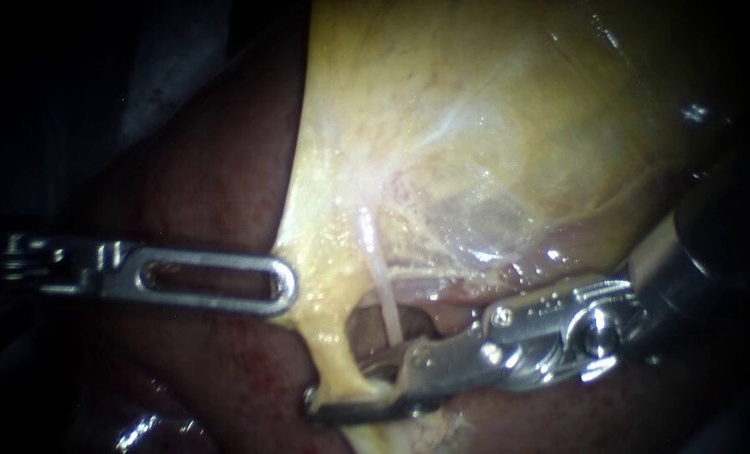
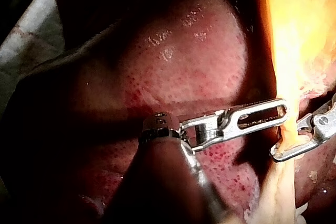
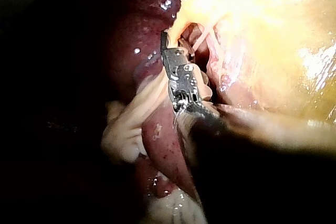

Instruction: Going back first clip left tube

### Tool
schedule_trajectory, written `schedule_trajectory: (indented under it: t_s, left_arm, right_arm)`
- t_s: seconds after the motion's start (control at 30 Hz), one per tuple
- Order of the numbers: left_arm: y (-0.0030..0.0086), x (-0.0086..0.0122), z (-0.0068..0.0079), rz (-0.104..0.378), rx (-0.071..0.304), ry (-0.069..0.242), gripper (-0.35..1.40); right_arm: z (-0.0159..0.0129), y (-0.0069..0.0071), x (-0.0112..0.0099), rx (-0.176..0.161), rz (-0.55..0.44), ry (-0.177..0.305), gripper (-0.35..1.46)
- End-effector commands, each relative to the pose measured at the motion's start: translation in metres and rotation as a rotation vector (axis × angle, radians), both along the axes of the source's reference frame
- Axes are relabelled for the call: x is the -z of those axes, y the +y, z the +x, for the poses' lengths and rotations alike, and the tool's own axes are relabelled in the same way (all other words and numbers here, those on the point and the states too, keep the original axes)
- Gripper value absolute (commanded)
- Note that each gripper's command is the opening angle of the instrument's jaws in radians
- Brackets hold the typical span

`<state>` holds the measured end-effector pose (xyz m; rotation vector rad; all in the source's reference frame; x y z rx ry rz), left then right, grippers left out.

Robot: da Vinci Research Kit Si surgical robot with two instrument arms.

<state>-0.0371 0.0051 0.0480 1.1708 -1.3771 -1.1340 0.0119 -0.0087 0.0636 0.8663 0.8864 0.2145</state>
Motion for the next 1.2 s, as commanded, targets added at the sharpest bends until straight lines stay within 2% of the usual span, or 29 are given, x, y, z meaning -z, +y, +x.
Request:
schedule_trajectory:
  t_s: [0.03, 0.37, 0.4, 0.47, 0.6, 0.73, 0.83, 1.2]
  left_arm:
    - [0.0, 0.0, 0.0, 0.0, 0.001, 0.0, -0.35]
    - [0.0, 0.0, 0.0, 0.0, 0.001, 0.0, -0.35]
    - [0.0, 0.0, 0.0, 0.0, 0.001, 0.0, -0.35]
    - [0.0, 0.0, 0.0, 0.0, 0.001, 0.0, -0.35]
    - [0.0, 0.0, 0.0, 0.0, 0.001, 0.0, -0.35]
    - [0.0, 0.0, 0.0, 0.0, 0.001, 0.0, -0.35]
    - [0.0, 0.0, 0.0, 0.0, 0.0, 0.0, -0.35]
    - [0.0, 0.0, 0.0, 0.0, 0.0, 0.0, -0.35]
  right_arm:
    - [0.0, 0.0, 0.0, 0.0, 0.0, 0.0, -0.35]
    - [0.0, 0.0, 0.0, -0.002, 0.004, -0.003, -0.35]
    - [0.0, 0.0, 0.0, -0.007, 0.001, -0.004, -0.32]
    - [0.0, 0.0, 0.0, -0.019, -0.007, -0.006, -0.12]
    - [-0.0003, 0.0001, -0.0001, -0.081, -0.042, -0.019, 0.18]
    - [-0.0005, 0.0005, -0.0001, -0.098, -0.055, -0.021, 0.33]
    - [-0.0006, 0.0009, 0.0, -0.107, -0.072, -0.017, 0.39]
    - [-0.0015, 0.0024, 0.0014, -0.124, -0.093, -0.011, 0.44]
